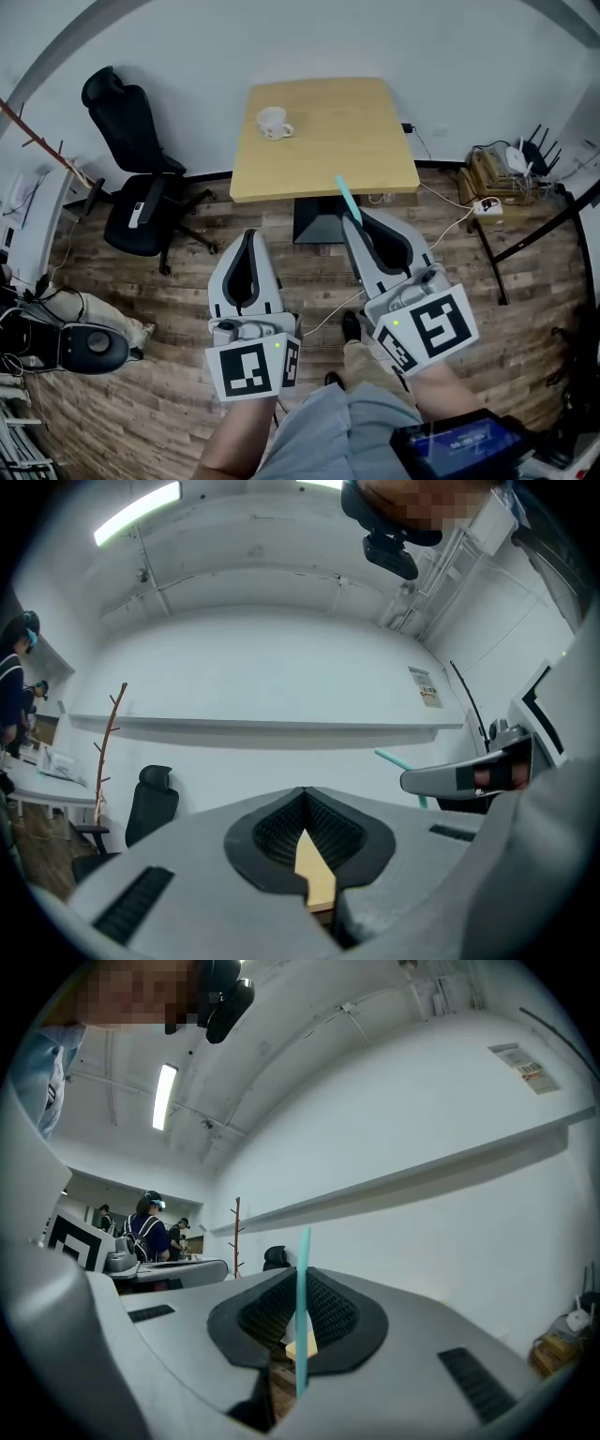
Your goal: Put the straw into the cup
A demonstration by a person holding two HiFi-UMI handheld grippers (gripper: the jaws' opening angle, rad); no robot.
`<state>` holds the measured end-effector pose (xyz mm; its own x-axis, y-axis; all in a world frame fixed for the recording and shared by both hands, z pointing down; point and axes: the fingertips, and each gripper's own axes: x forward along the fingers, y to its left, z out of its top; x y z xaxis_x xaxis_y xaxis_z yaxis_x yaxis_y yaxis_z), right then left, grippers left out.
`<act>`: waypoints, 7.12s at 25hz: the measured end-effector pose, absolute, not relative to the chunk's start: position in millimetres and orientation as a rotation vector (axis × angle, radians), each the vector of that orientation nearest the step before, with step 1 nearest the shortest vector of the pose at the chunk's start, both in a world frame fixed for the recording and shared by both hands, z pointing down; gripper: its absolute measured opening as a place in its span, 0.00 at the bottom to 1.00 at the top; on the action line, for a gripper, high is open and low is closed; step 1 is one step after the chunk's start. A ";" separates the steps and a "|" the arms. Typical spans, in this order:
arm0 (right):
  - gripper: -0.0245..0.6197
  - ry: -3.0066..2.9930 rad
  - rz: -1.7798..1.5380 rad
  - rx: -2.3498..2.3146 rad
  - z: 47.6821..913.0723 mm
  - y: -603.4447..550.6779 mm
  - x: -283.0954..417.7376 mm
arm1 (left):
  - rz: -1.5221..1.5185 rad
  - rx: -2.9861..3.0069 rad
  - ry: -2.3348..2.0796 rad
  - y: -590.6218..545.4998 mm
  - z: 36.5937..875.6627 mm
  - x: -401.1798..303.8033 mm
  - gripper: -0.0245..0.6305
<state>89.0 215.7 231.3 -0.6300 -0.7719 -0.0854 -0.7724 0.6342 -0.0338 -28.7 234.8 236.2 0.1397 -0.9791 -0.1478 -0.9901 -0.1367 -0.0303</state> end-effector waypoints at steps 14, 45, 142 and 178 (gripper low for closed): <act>0.07 2.790 -0.001 -1.146 222.9 61.8 97.3 | 0.108 -2.217 2.013 85.0 219.5 2.1 0.04; 0.07 2.856 -0.107 -1.260 273.2 -181.3 -76.3 | 0.122 -2.390 1.990 -163.1 282.3 -155.0 0.04; 0.04 2.720 -0.001 -1.428 247.6 -334.0 -84.2 | 0.168 -2.514 1.907 -321.0 255.1 -161.5 0.04; 0.04 2.659 0.127 -1.444 194.8 -299.6 -75.8 | 0.231 -2.451 1.794 -292.2 196.4 -153.0 0.04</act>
